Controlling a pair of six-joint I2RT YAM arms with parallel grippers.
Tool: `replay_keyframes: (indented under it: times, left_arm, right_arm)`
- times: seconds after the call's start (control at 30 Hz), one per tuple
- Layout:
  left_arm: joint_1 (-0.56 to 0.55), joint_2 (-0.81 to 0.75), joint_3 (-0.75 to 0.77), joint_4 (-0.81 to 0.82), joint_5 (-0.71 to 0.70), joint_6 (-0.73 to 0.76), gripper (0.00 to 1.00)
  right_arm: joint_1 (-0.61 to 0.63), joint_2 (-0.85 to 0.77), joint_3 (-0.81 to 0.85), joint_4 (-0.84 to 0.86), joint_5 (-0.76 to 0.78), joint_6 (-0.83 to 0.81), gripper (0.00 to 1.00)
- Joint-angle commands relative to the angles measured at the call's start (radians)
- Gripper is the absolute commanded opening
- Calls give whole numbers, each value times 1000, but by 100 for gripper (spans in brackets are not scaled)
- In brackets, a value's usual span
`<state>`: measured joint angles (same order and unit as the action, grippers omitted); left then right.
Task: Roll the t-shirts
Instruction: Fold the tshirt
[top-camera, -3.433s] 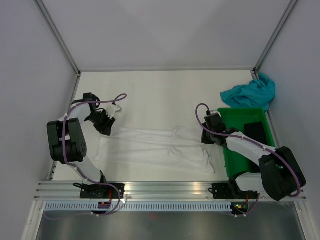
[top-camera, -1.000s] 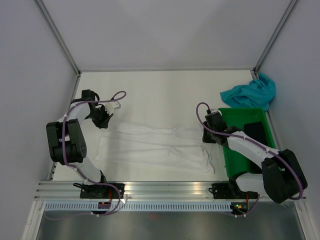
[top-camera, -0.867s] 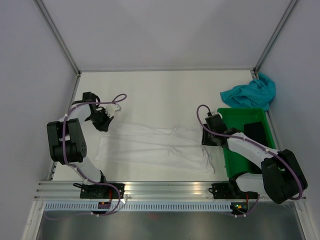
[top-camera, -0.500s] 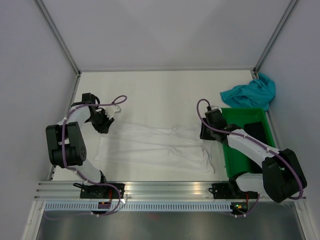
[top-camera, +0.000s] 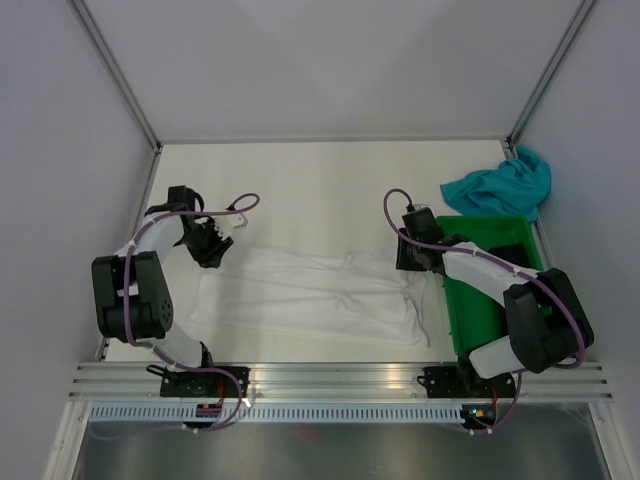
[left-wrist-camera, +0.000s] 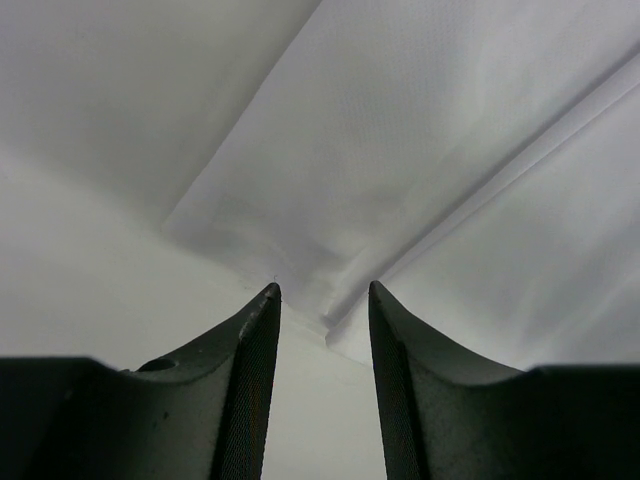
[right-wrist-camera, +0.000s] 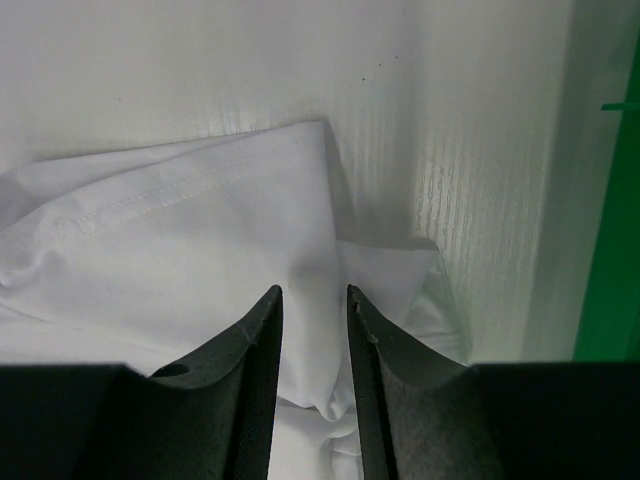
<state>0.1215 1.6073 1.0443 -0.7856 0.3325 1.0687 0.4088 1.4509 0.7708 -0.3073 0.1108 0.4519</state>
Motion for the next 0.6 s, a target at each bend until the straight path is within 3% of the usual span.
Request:
replay_keyframes:
  times: [0.0, 0.2, 0.33, 0.4, 0.43, 0.53, 0.57]
  left_arm:
    - [-19, 8, -7, 42, 19, -10, 47]
    - [-19, 86, -15, 66, -36, -26, 44]
    - [-19, 86, -44, 85, -32, -26, 35]
    - [-17, 85, -47, 86, -20, -27, 27]
    - [-17, 80, -47, 86, -16, -30, 24]
    - [-17, 71, -47, 86, -10, -29, 9]
    - [-19, 69, -47, 88, -12, -27, 3]
  right_arm:
    - [-7, 6, -4, 34, 10, 1, 38]
    - [-11, 26, -34, 56, -6, 5, 39]
    - [-13, 25, -44, 65, -31, 18, 27]
    - [-13, 20, -51, 69, -43, 24, 21]
    - [-13, 19, -54, 70, -45, 25, 13]
    - [-13, 3, -61, 63, -45, 27, 0]
    - [-13, -16, -64, 62, -46, 28, 0]
